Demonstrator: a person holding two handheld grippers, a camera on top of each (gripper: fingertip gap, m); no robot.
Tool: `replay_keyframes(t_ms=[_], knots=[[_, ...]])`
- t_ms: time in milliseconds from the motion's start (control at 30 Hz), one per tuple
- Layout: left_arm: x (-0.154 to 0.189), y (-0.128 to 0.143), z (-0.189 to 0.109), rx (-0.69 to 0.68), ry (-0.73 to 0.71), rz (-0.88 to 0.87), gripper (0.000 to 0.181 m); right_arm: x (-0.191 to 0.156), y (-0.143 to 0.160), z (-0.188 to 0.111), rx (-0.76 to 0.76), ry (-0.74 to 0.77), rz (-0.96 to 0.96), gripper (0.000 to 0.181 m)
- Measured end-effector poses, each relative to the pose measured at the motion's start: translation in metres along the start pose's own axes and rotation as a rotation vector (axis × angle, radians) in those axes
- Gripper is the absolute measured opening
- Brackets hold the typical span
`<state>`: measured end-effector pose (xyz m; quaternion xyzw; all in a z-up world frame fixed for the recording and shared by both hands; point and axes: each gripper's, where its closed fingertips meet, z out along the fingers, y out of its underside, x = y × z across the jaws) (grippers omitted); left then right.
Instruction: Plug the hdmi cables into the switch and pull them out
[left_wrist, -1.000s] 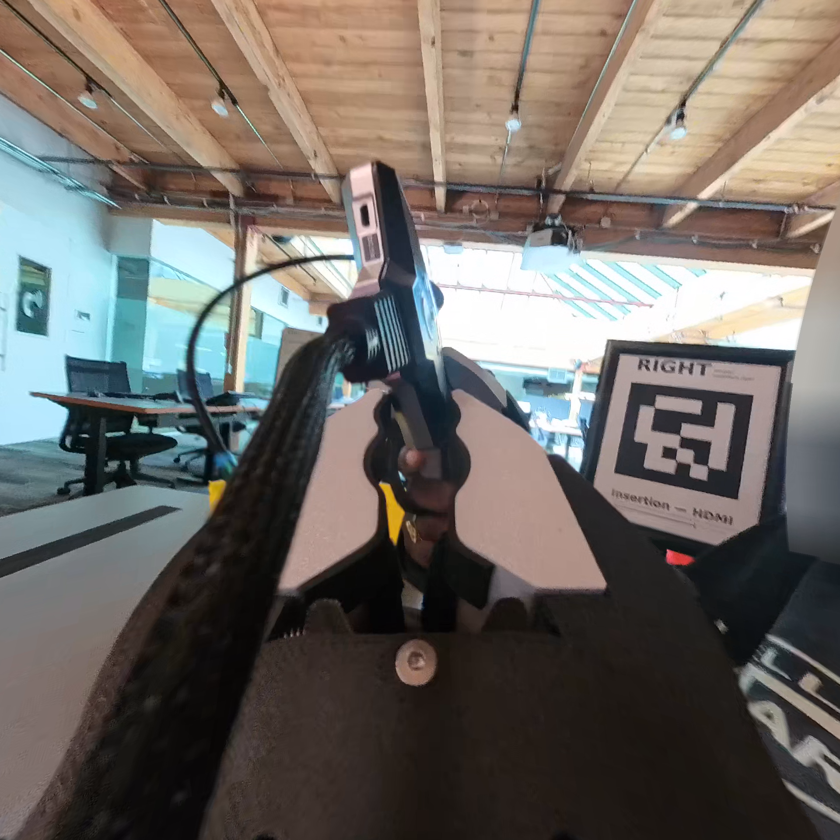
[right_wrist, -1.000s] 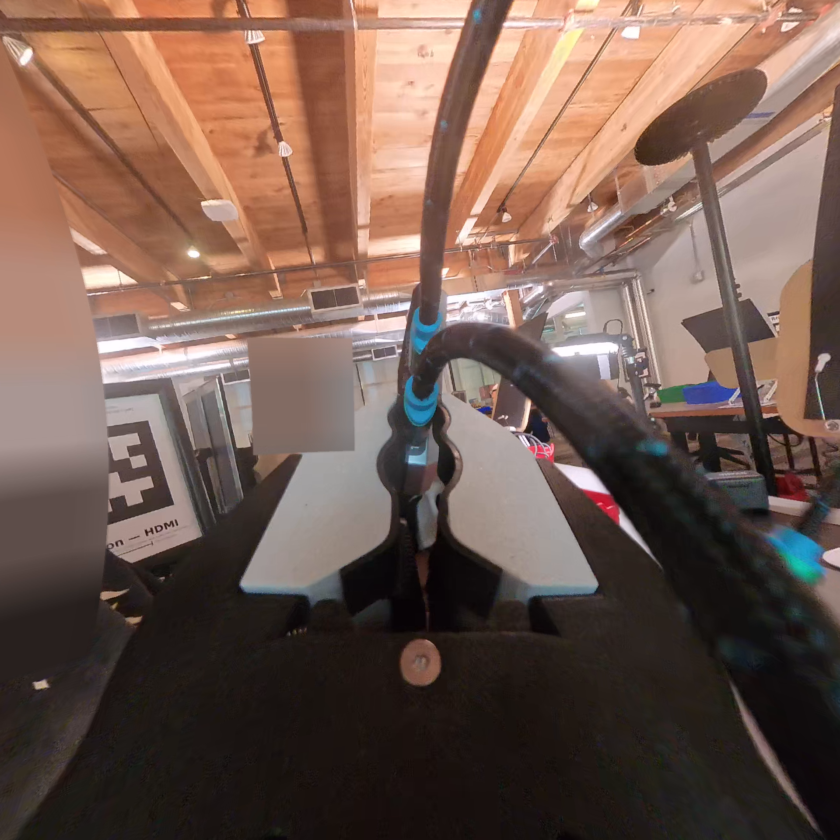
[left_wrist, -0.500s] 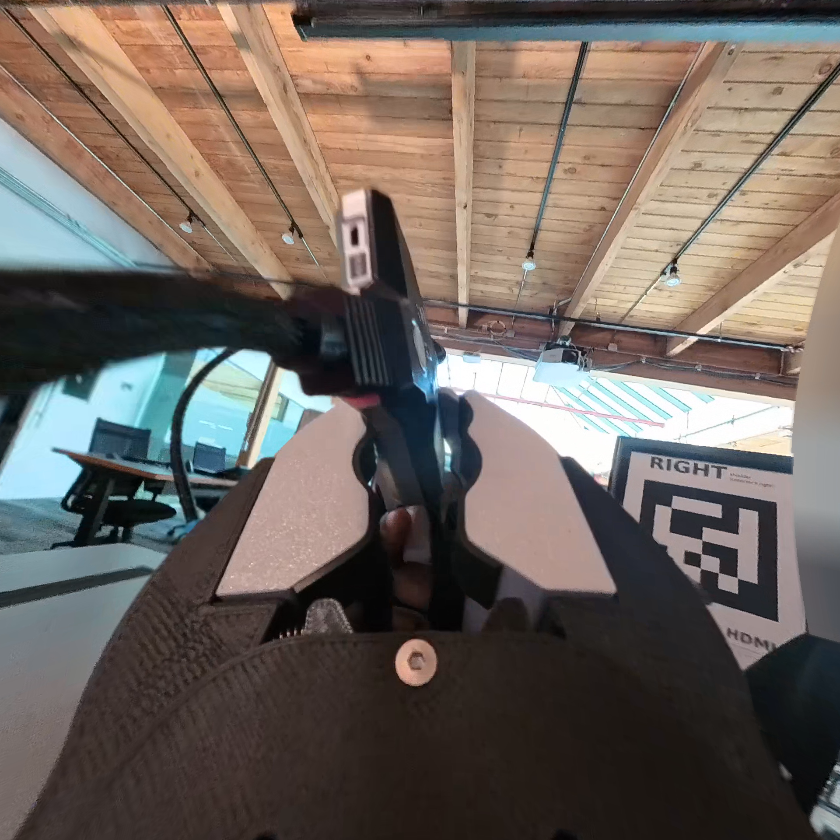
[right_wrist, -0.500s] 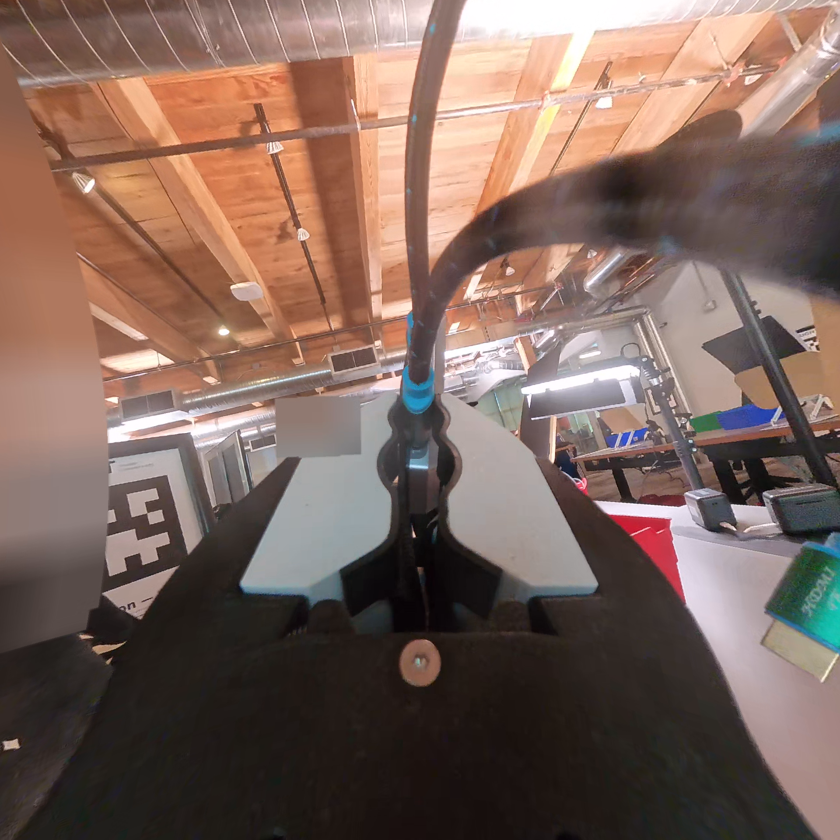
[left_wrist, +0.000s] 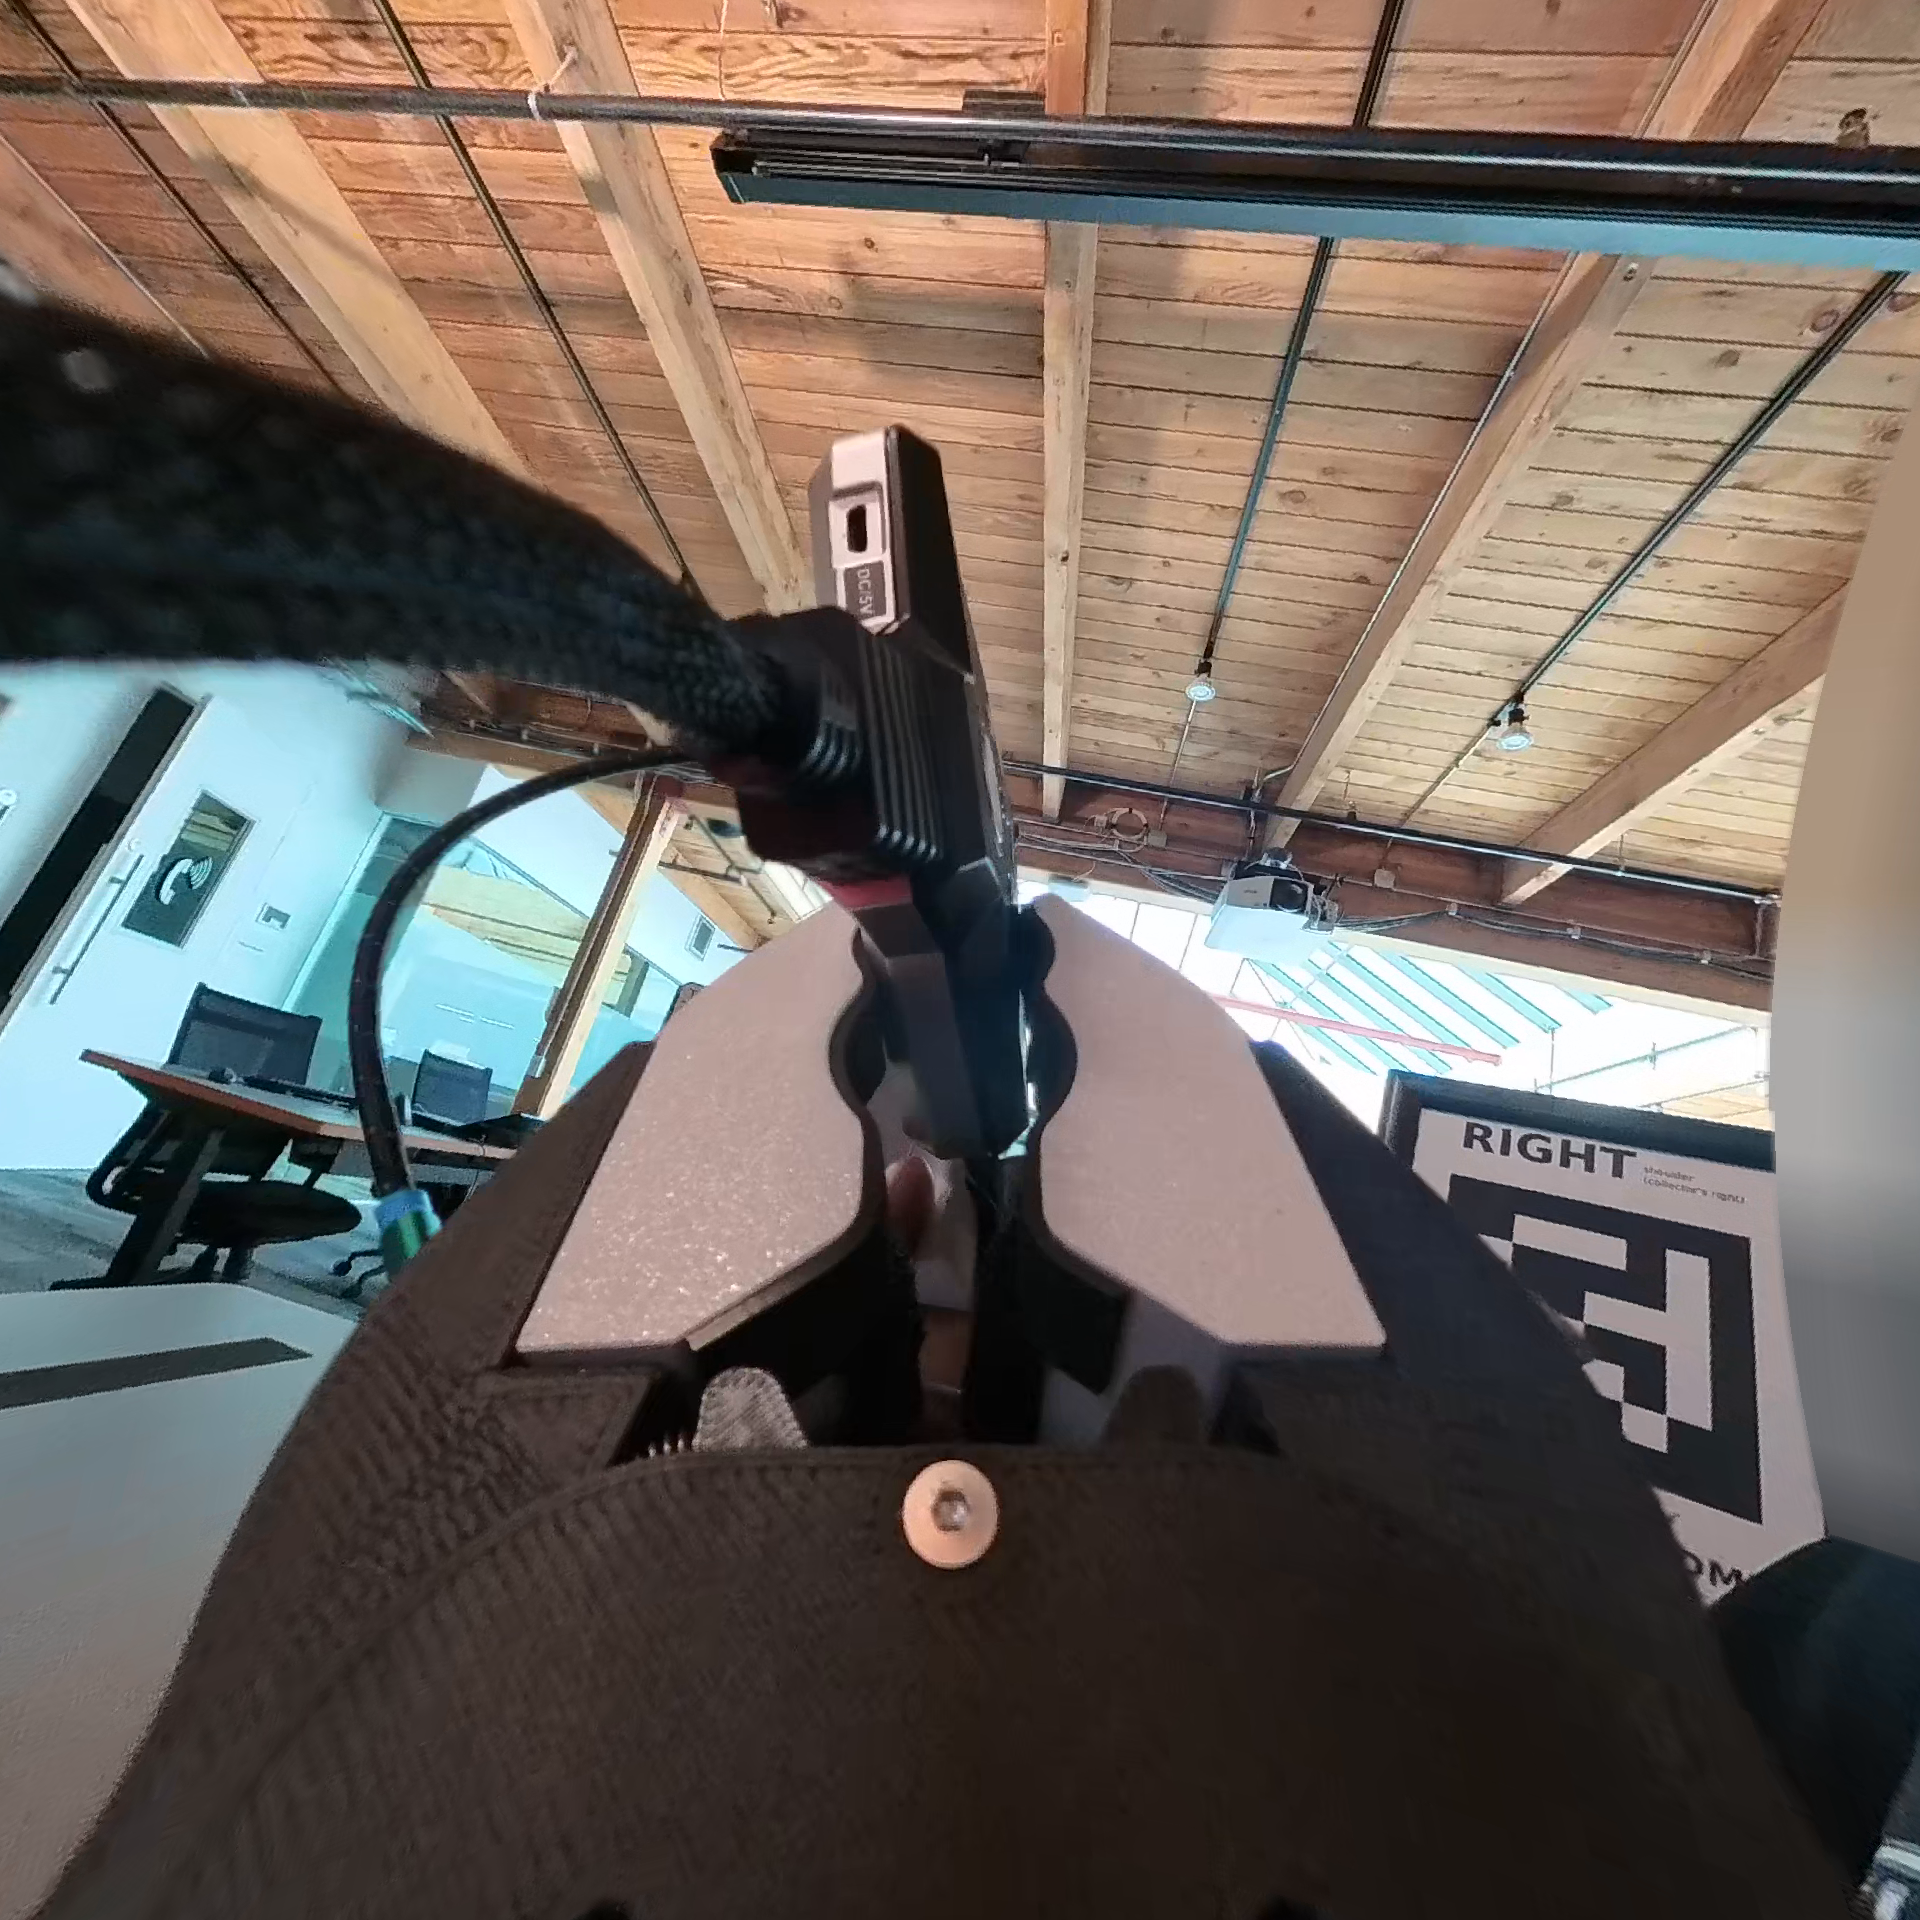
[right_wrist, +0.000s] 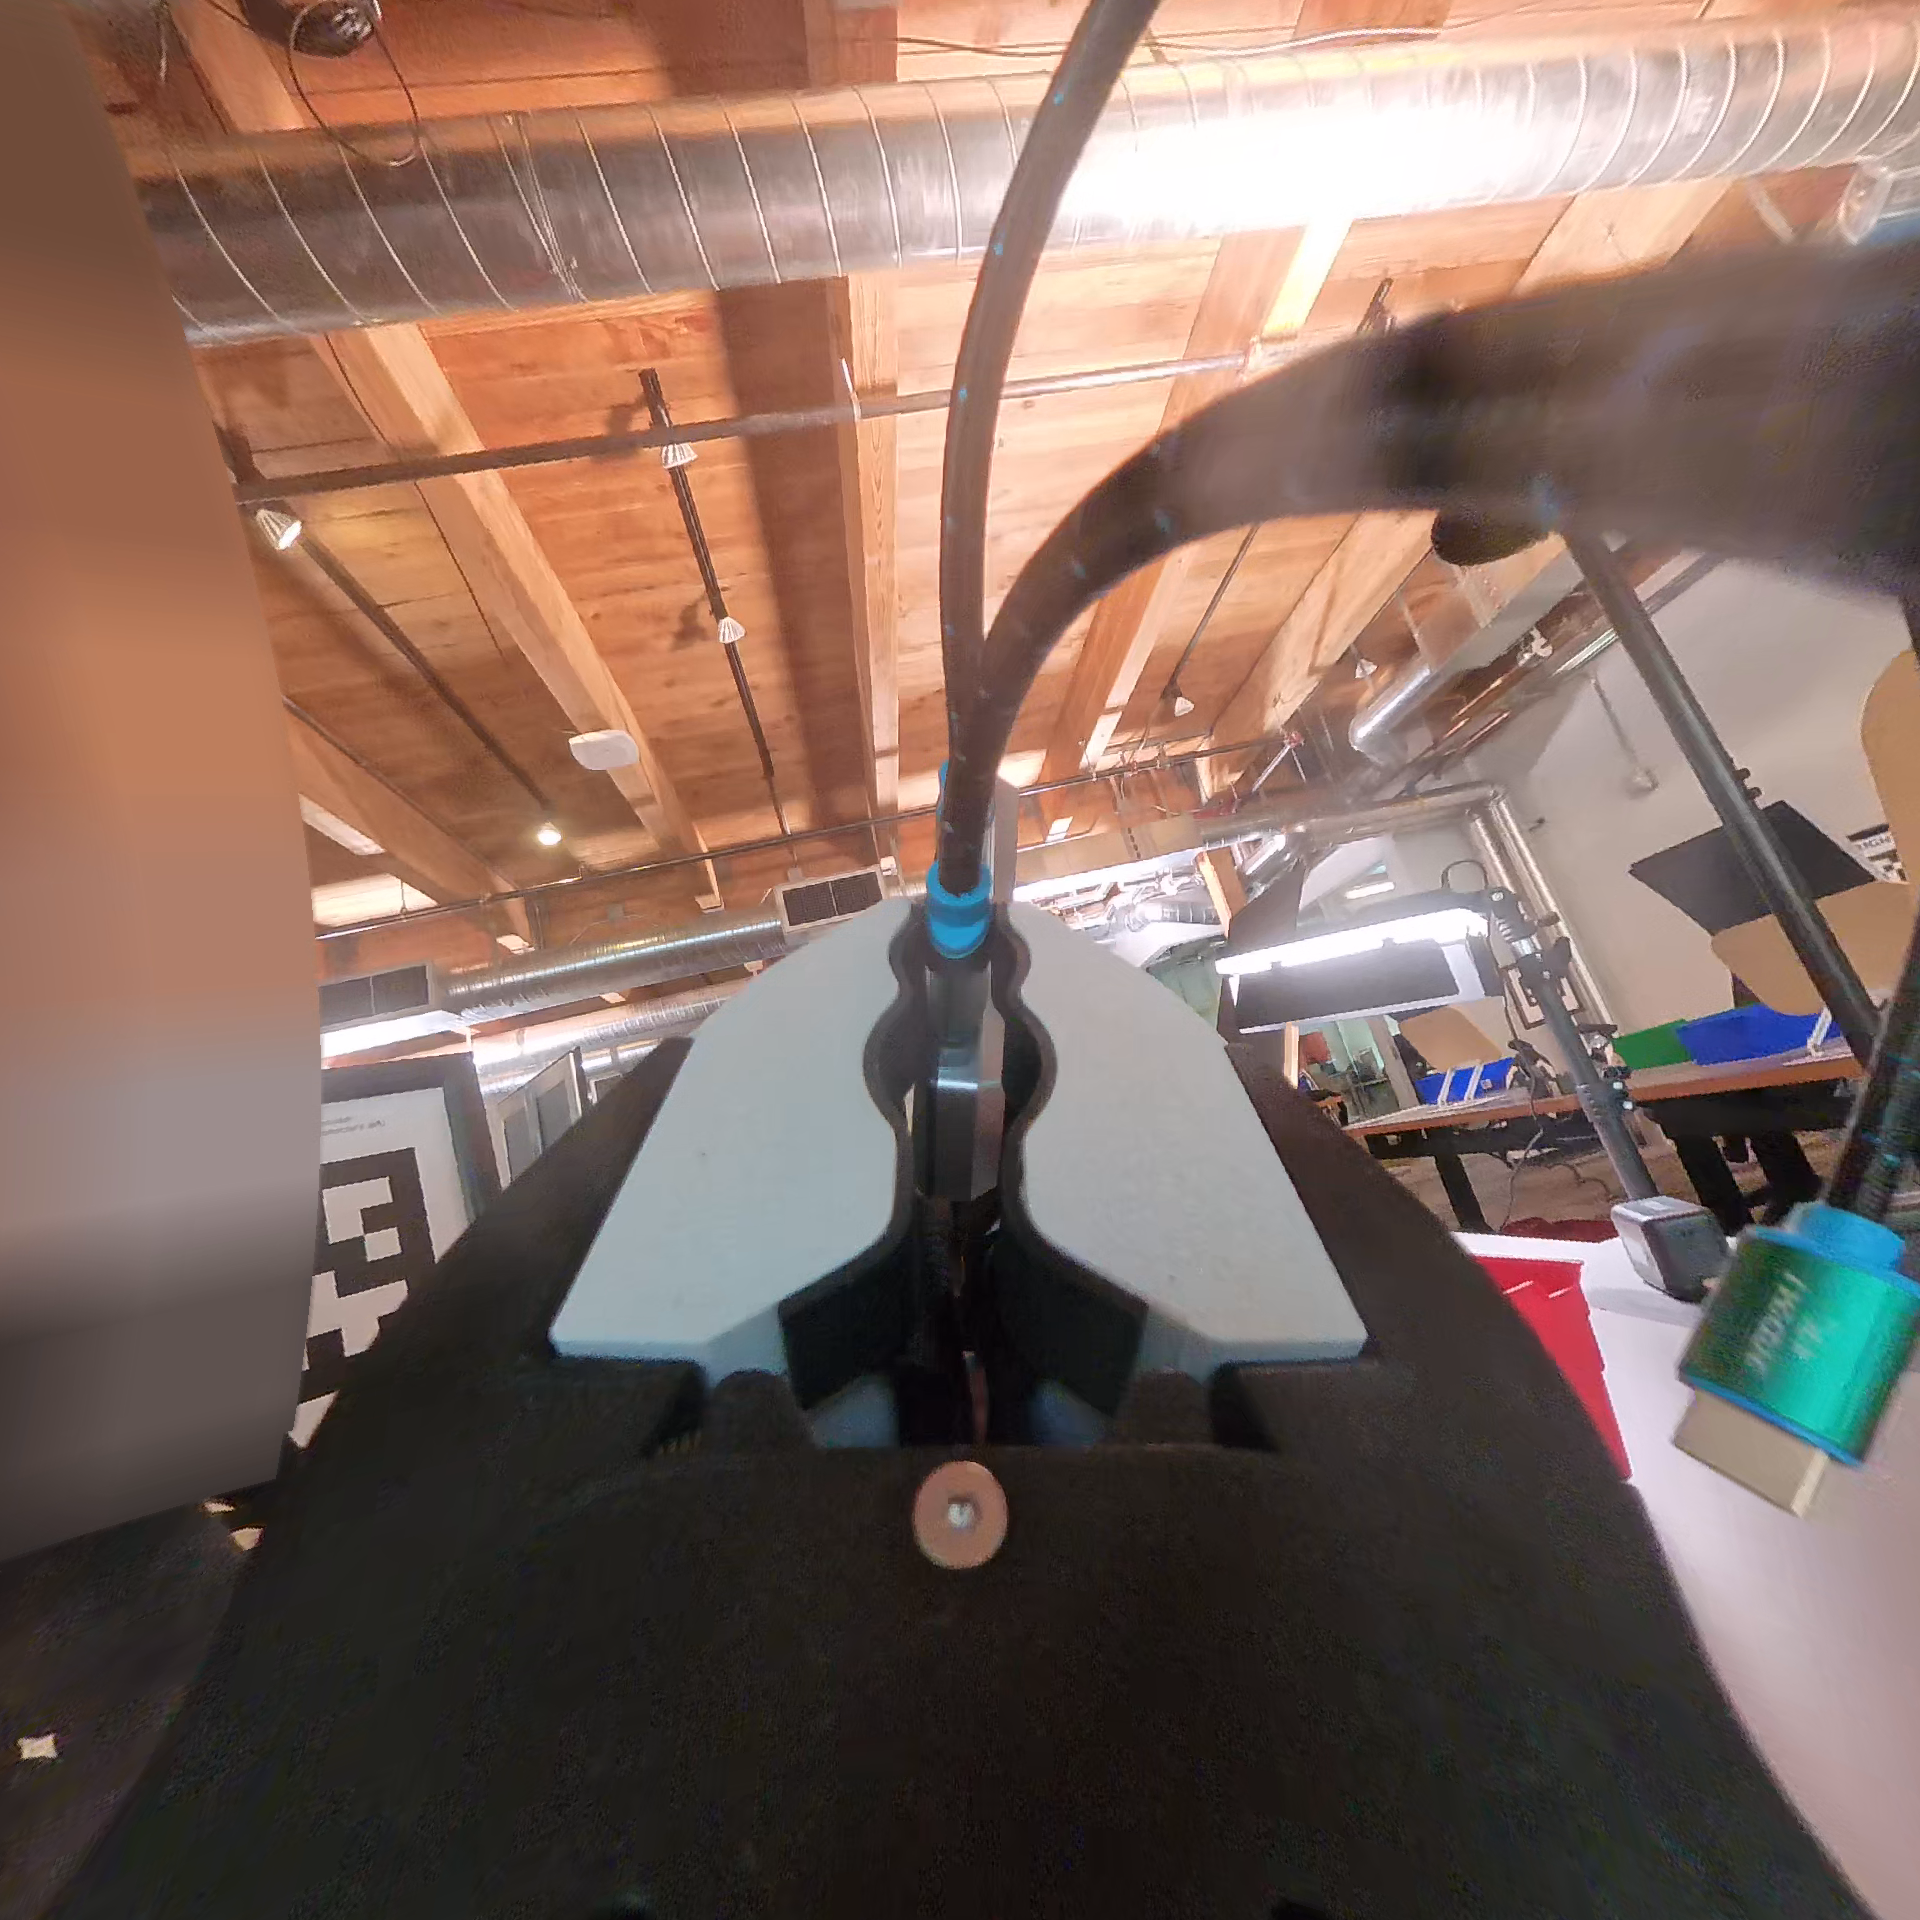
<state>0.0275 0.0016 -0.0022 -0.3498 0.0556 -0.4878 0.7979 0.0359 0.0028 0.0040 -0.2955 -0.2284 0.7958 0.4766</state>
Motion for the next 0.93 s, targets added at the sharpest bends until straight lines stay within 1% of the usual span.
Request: replay_keyframes(t_ms=[200,333,533,667,800,900,933], knots=[[0.0,0.002,-0.002,-0.008,0.006,0.004,0.022,0.0,0.005,0.0,-0.018,0.006,-0.018,0.012],[-0.002,0.003,-0.003,-0.005,-0.025,0.015,0.021,0.003,0.006,0.0,-0.02,0.041,-0.027,0.011],[0.001,0.001,-0.007,0.006,-0.043,0.04,0.02,0.002,0.008,-0.002,0.026,0.046,0.094,0.01],[0.001,0.0,-0.01,0.014,-0.066,0.03,0.019,0.002,0.01,-0.001,0.017,0.056,0.117,0.01],[0.007,-0.005,-0.01,0.038,-0.056,0.05,0.019,-0.005,0.009,0.002,0.008,0.041,0.095,0.01],[0.006,-0.006,-0.01,0.041,-0.06,0.033,0.019,-0.003,0.009,0.002,0.004,0.051,0.108,0.01],[0.004,-0.007,-0.011,0.054,-0.063,0.006,0.019,-0.002,0.007,0.002,0.024,0.054,0.125,0.01]])
